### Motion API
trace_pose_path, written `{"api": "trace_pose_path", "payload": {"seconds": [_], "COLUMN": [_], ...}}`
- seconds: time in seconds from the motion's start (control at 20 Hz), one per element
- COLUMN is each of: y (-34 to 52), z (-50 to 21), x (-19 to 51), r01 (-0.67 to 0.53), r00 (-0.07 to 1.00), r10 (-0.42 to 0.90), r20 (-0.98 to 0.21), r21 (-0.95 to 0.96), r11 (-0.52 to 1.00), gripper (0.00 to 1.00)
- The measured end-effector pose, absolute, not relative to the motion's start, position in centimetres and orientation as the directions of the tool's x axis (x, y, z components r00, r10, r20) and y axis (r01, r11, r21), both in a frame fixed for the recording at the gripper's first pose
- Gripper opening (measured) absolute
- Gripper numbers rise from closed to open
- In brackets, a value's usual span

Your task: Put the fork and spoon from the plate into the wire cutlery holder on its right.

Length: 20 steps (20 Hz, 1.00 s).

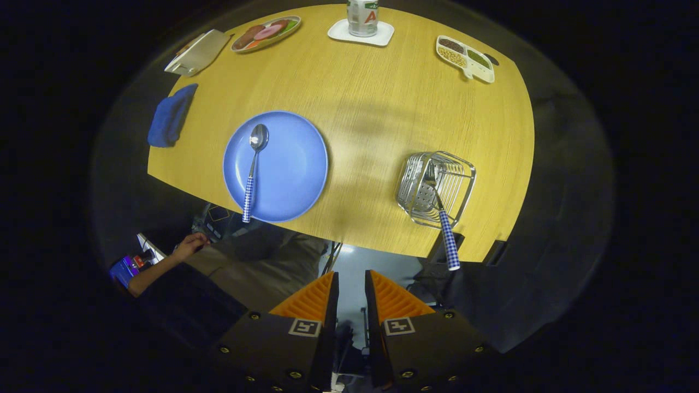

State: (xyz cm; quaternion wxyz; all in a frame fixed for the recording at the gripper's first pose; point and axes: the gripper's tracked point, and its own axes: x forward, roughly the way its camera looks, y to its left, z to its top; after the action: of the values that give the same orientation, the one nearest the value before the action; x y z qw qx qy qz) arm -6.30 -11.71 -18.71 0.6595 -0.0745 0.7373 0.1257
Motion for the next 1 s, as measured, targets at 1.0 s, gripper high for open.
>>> {"api": "trace_pose_path", "payload": {"seconds": [1.0], "y": [4.7], "z": [-23.0], "x": [-6.6], "r01": [-0.243], "r00": [-0.046], "r10": [0.201], "r20": [-0.978], "r21": [0.206], "r11": [0.948], "gripper": [0.27]}}
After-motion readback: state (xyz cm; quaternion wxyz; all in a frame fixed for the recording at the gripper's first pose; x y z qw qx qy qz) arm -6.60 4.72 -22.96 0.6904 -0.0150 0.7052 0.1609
